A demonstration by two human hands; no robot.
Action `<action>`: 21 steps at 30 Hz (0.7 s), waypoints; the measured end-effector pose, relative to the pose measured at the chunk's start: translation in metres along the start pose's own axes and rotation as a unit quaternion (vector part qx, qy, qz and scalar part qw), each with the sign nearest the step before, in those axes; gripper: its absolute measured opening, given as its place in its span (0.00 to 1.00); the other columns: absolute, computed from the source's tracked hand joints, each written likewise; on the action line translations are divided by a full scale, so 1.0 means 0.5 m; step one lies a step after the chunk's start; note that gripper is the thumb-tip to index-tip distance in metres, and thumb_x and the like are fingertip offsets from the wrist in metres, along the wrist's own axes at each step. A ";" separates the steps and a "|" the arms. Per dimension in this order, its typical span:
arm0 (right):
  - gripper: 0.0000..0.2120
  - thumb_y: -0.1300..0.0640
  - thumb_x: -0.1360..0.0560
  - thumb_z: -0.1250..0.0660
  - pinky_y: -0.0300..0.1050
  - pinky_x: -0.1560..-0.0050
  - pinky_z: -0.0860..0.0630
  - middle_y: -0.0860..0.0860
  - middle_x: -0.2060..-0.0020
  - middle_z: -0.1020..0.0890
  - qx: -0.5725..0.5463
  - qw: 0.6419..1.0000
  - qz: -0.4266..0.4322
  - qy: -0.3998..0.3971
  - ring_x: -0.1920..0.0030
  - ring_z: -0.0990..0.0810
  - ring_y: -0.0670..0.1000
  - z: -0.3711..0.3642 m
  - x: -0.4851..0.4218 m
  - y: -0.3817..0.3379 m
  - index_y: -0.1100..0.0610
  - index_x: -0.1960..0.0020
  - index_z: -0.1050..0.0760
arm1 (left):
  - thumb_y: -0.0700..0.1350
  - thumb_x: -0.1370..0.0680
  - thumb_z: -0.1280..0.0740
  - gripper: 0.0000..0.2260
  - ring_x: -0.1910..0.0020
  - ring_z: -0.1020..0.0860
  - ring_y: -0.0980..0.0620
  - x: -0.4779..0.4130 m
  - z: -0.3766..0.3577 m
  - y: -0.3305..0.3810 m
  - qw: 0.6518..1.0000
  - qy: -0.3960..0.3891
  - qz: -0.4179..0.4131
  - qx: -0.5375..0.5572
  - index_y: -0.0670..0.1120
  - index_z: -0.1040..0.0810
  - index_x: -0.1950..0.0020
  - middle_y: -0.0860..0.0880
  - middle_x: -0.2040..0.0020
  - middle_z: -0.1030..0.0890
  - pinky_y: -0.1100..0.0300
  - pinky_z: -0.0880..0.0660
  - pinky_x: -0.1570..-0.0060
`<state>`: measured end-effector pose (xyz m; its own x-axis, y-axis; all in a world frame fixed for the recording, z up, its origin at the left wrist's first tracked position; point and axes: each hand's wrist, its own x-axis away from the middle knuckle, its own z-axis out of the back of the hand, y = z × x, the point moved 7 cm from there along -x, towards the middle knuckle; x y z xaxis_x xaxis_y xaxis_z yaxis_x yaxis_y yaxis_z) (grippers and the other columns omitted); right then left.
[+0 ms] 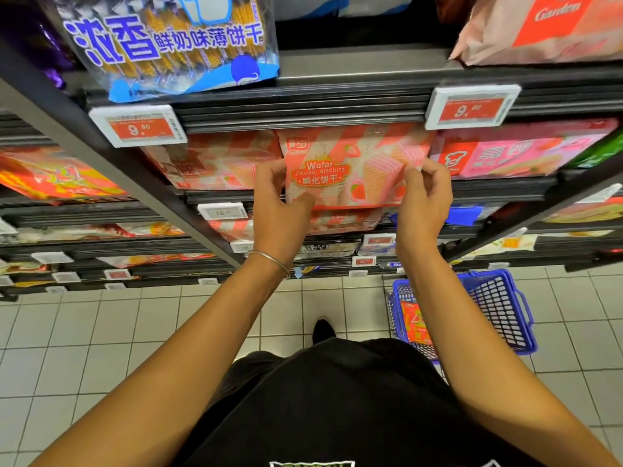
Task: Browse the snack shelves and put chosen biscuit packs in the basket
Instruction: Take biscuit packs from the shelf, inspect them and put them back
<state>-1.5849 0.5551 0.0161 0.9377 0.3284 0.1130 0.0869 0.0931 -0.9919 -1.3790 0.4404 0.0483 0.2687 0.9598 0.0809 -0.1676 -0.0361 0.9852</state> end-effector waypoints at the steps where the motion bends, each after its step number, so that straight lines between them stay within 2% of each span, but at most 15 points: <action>1: 0.07 0.59 0.20 0.33 0.47 0.45 0.25 0.48 0.51 0.21 -0.001 1.000 0.010 -0.014 0.51 0.24 0.45 0.006 0.003 -0.001 0.58 0.43 0.22 | 0.34 0.29 0.29 0.19 0.40 0.19 0.44 0.006 0.003 0.003 1.000 -0.002 -0.007 0.008 0.46 0.27 0.40 0.40 0.40 0.19 0.42 0.22 0.37; 3: 0.07 0.57 0.19 0.32 0.43 0.47 0.25 0.49 0.51 0.20 0.000 0.998 0.029 -0.054 0.51 0.24 0.45 0.018 0.015 -0.004 0.58 0.44 0.22 | 0.34 0.28 0.28 0.20 0.40 0.19 0.44 0.019 0.013 0.011 1.000 -0.002 -0.023 0.004 0.43 0.27 0.37 0.40 0.39 0.19 0.41 0.22 0.38; 6: 0.10 0.53 0.20 0.31 0.43 0.44 0.22 0.54 0.44 0.17 0.008 0.994 0.043 -0.105 0.47 0.20 0.47 0.048 0.037 -0.005 0.53 0.40 0.21 | 0.35 0.24 0.26 0.22 0.39 0.21 0.45 0.042 0.032 0.014 0.999 -0.009 -0.049 -0.016 0.43 0.27 0.33 0.43 0.37 0.20 0.41 0.22 0.39; 8: 0.10 0.52 0.21 0.31 0.44 0.44 0.21 0.53 0.43 0.16 -0.003 0.990 0.049 -0.133 0.45 0.19 0.47 0.067 0.053 -0.006 0.49 0.39 0.22 | 0.38 0.22 0.26 0.22 0.38 0.22 0.47 0.060 0.051 0.017 0.997 -0.010 -0.071 -0.027 0.45 0.27 0.29 0.46 0.34 0.21 0.44 0.22 0.39; 10: 0.11 0.51 0.23 0.30 0.43 0.48 0.20 0.48 0.44 0.15 -0.023 0.987 0.036 -0.154 0.46 0.17 0.45 0.082 0.073 -0.002 0.46 0.40 0.21 | 0.38 0.20 0.28 0.24 0.38 0.22 0.49 0.082 0.068 0.019 0.996 -0.021 -0.077 -0.029 0.47 0.29 0.25 0.47 0.32 0.22 0.47 0.20 0.41; 12: 0.12 0.49 0.25 0.28 0.49 0.49 0.19 0.47 0.45 0.15 -0.028 0.984 0.020 -0.173 0.46 0.17 0.48 0.099 0.099 0.004 0.45 0.42 0.21 | 0.37 0.19 0.30 0.25 0.34 0.23 0.49 0.106 0.087 0.020 0.996 -0.036 -0.079 -0.031 0.46 0.31 0.23 0.46 0.29 0.24 0.46 0.20 0.39; 15: 0.18 0.48 0.27 0.25 0.54 0.45 0.20 0.49 0.44 0.16 -0.035 0.980 0.013 -0.197 0.44 0.17 0.50 0.122 0.152 0.014 0.50 0.40 0.22 | 0.38 0.18 0.31 0.25 0.32 0.25 0.47 0.139 0.121 0.018 0.994 -0.055 -0.087 -0.035 0.46 0.32 0.22 0.46 0.28 0.27 0.43 0.22 0.37; 18: 0.27 0.51 0.29 0.23 0.62 0.41 0.21 0.54 0.38 0.17 -0.067 0.974 -0.045 -0.214 0.38 0.18 0.58 0.133 0.220 0.033 0.53 0.33 0.25 | 0.42 0.19 0.30 0.25 0.32 0.25 0.50 0.173 0.165 0.002 0.994 -0.077 -0.062 -0.043 0.47 0.32 0.23 0.48 0.29 0.26 0.45 0.21 0.37; 21: 0.32 0.59 0.30 0.25 0.56 0.45 0.20 0.58 0.42 0.16 -0.114 0.957 -0.131 -0.232 0.45 0.15 0.57 0.141 0.293 0.040 0.60 0.28 0.28 | 0.47 0.20 0.28 0.25 0.36 0.23 0.55 0.215 0.225 -0.011 0.996 -0.084 -0.031 -0.027 0.50 0.30 0.25 0.50 0.32 0.24 0.53 0.19 0.40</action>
<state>-1.4693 0.6713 0.0171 0.6278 0.7089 0.3214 0.4200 0.0392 -0.9067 -1.2424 0.5126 0.0686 0.4340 0.8996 0.0491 -0.1949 0.0406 0.9800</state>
